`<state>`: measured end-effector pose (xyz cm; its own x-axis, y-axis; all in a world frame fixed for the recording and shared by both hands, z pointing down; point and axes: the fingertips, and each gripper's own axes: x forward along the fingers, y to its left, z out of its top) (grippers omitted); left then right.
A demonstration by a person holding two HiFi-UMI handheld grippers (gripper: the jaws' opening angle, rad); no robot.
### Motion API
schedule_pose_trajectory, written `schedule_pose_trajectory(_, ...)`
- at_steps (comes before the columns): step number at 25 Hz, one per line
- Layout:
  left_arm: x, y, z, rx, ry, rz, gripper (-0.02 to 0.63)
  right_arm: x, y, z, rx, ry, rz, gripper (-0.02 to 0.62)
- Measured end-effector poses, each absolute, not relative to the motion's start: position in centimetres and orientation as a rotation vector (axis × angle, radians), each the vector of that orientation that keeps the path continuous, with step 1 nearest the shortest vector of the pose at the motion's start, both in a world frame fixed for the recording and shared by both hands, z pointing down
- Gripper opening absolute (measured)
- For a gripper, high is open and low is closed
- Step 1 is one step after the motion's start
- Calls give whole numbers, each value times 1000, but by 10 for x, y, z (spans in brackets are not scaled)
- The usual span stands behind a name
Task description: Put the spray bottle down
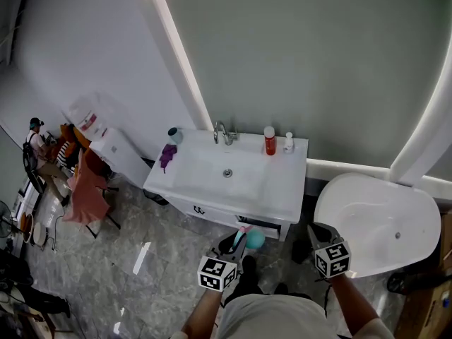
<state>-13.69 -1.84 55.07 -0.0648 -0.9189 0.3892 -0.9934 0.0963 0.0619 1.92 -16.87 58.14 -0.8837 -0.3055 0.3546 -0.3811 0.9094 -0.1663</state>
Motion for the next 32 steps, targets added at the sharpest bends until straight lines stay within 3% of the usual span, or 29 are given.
schedule_pose_trajectory(16,-245,-122,568,2130,-1793,375,67,-75,-211,587,755,-2656,381,11)
schedule_pose_trajectory(32,-273,-245,610,2319,-1541,476,67,-101,-237,619,1040,-2506,512,11)
